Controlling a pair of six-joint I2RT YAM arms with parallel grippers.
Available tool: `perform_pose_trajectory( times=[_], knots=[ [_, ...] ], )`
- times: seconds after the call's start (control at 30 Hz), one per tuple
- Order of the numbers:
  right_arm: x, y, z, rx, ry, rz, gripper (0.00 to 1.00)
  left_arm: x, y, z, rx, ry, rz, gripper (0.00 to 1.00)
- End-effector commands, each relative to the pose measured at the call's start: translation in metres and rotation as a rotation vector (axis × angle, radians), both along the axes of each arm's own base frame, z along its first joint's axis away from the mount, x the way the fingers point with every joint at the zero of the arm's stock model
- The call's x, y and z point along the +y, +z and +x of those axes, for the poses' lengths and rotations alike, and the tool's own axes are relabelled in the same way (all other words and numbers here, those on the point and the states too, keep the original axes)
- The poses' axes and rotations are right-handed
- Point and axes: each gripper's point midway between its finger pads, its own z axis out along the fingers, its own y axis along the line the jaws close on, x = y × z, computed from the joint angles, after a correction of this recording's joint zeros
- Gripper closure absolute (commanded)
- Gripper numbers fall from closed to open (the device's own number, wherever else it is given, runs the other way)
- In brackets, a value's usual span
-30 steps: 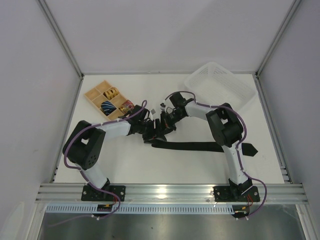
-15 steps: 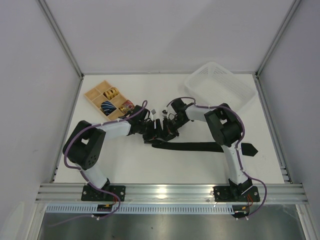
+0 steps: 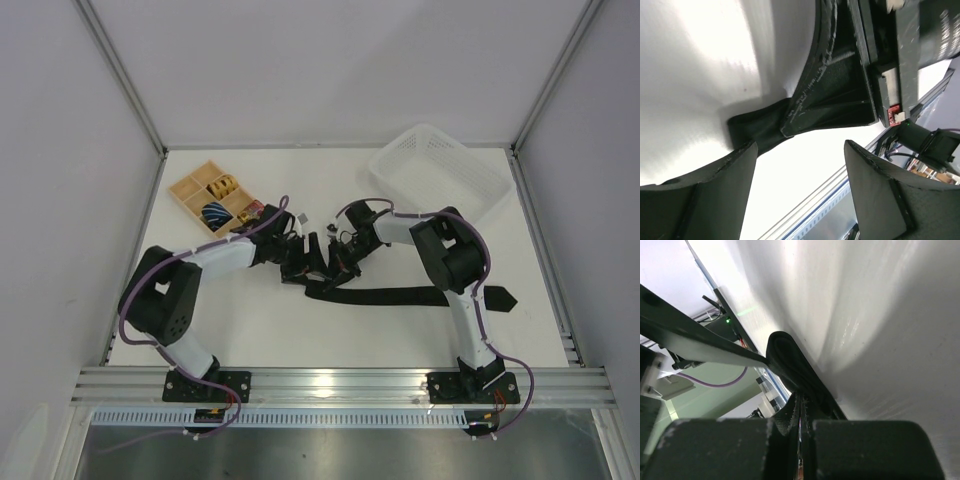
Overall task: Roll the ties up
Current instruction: Roll the tie
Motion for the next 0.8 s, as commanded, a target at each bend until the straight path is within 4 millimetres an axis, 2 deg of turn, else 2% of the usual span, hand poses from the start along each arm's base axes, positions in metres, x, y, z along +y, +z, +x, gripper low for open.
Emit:
perform_pose_trajectory(
  times=[0.0,0.23,0.5,0.67,0.77],
  knots=[
    [-0.019,-0.03,-0.002,-0.069,0.003,-0.138,1.0,0.014,0.022,0.015,-0.062,0.01,-0.012,0.23],
    [-0.02,-0.029,0.0,-0.086,-0.002,-0.147,1.0,0.027,-0.008,-0.001,0.064,-0.008,-0.011,0.25],
    [-0.02,-0.031,0.0,-0.091,0.001,-0.148,1.0,0.027,-0.033,-0.009,0.152,-0.002,0.004,0.27],
    [-0.021,-0.031,-0.001,-0.094,0.002,-0.15,1.0,0.023,-0.039,-0.009,0.161,0.011,-0.022,0.32],
    [-0.021,-0.031,-0.001,-0.096,0.005,-0.152,1.0,0.021,-0.041,-0.01,0.174,0.003,-0.017,0.39]
  ],
)
